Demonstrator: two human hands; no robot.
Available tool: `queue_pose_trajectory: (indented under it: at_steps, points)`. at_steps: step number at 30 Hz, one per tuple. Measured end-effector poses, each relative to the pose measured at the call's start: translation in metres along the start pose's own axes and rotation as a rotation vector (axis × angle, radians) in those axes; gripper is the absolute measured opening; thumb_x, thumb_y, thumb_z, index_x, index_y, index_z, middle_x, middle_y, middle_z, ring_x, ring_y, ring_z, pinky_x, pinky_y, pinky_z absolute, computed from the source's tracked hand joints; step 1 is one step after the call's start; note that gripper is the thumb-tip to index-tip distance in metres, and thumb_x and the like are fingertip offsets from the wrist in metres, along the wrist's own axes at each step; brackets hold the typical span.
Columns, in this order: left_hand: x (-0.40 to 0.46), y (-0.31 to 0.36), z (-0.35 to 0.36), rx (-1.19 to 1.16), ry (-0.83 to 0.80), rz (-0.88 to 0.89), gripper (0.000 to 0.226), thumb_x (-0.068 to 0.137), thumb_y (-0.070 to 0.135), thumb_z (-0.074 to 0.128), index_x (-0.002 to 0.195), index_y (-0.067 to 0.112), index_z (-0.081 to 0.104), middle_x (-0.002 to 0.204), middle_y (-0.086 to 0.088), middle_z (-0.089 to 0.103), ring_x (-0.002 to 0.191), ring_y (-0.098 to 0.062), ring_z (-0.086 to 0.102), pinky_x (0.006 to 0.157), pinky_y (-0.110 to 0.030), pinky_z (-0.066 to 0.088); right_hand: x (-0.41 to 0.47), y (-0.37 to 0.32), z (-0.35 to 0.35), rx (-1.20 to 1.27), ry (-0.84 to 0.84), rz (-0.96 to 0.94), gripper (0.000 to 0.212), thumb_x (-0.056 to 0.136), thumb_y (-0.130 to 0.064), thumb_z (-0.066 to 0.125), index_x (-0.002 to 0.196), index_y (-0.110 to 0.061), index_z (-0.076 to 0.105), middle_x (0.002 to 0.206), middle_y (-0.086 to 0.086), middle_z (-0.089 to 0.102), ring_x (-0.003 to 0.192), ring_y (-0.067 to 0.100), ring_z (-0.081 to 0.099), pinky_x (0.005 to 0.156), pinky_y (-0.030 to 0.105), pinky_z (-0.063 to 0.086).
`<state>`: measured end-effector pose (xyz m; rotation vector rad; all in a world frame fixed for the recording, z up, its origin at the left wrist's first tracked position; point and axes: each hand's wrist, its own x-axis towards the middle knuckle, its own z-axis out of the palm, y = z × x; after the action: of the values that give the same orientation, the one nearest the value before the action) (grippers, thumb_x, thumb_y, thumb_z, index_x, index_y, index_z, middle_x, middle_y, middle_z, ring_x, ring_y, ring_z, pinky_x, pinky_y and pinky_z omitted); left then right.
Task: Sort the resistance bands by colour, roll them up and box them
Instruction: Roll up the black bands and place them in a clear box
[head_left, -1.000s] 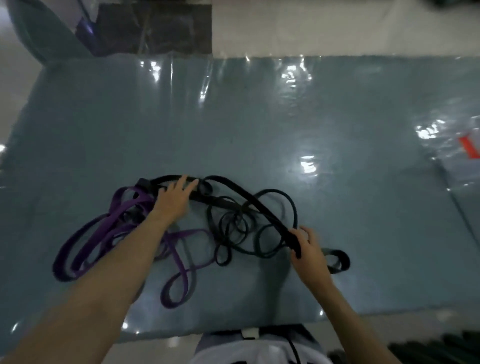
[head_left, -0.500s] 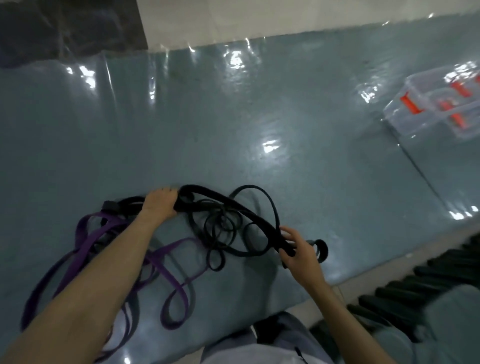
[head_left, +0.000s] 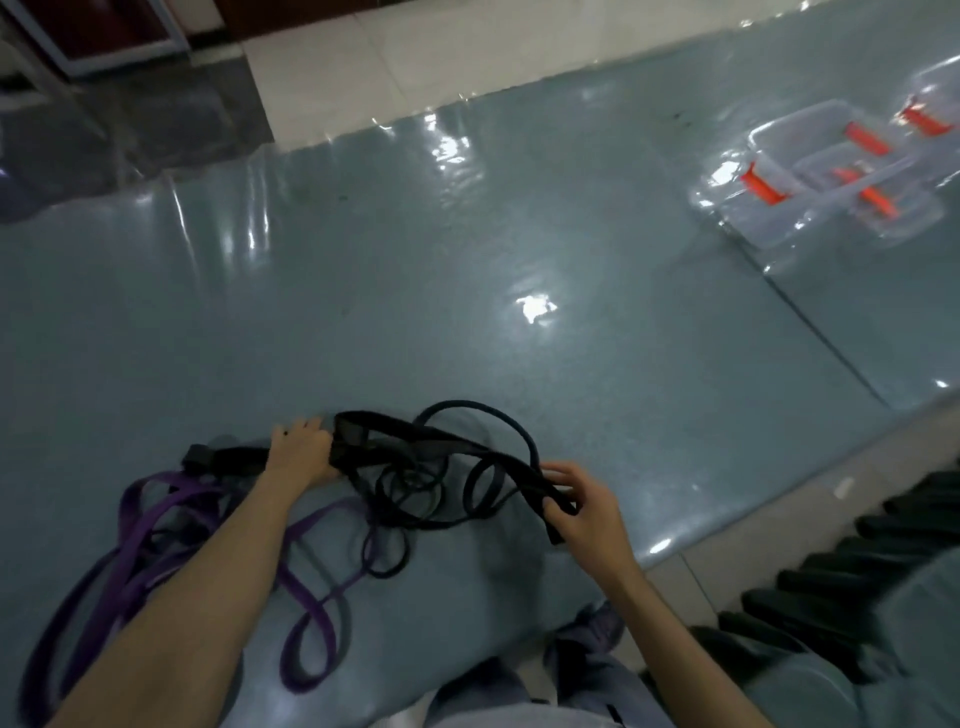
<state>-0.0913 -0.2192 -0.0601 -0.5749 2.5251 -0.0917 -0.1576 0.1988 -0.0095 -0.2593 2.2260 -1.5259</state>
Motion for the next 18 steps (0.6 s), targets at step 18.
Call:
queue_pose_trajectory:
  at_steps: [18]
  points:
    - [-0.055, 0.287, -0.073, -0.186, -0.163, 0.286, 0.049, 0.102, 0.049, 0.047, 0.149, 0.036, 0.041, 0.15, 0.002, 0.054, 0.132, -0.028, 0.048, 0.106, -0.043, 0.043, 0.036, 0.019, -0.221, 0.351, 0.253, 0.044, 0.037, 0.093, 0.003, 0.065, 0.115, -0.026, 0.071, 0.11, -0.013, 0.074, 0.103, 0.011, 0.07, 0.093, 0.044, 0.06]
